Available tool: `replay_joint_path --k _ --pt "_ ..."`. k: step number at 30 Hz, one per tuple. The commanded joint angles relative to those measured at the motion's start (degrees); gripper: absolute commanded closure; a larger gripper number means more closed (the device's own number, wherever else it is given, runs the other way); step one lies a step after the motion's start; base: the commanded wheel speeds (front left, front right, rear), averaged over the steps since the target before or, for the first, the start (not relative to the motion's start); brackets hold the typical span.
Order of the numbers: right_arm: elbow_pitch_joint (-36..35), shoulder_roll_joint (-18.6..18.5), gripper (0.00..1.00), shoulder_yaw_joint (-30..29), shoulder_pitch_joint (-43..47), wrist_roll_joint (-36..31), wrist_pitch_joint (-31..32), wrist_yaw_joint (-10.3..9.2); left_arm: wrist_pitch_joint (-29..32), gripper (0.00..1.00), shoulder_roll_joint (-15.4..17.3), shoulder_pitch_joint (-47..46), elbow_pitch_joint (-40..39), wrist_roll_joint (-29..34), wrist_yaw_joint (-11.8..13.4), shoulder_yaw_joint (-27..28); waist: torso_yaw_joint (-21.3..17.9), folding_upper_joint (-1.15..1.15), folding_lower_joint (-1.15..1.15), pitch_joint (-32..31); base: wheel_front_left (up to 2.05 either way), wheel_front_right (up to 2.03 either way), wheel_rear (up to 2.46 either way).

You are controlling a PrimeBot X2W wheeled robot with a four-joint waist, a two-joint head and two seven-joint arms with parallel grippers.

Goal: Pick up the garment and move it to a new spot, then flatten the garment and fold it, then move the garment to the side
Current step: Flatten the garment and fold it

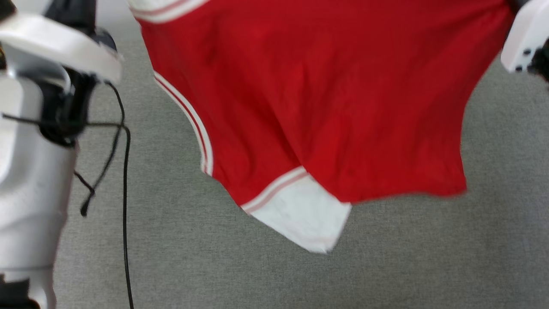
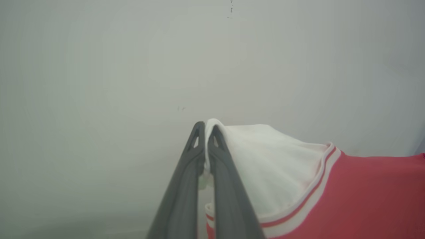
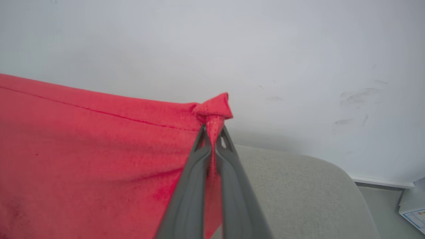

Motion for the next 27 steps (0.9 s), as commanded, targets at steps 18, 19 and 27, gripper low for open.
replay_joint_path --k 18,19,27 --pt "12.85 3.66 1.0 -6.18 -33.74 -10.19 -14.18 -0.08 0.2 1.0 5.24 -40.77 20.71 4.3 -2.54 0.3 -3.29 0.0 0.0 12.96 0.0 0.0 0.0" --pt "13.37 3.85 1.0 -6.5 -34.66 -10.45 -14.3 -0.08 0.22 1.0 5.44 -41.86 21.29 4.49 -2.65 0.17 -3.24 0.0 0.0 13.92 0.0 0.0 0.0" --pt "18.14 5.02 1.0 -6.49 -39.71 -12.36 -16.79 -0.08 -1.34 1.0 5.39 -45.17 25.15 3.12 -3.54 -0.02 -2.22 0.0 0.0 21.63 0.0 0.0 0.0"
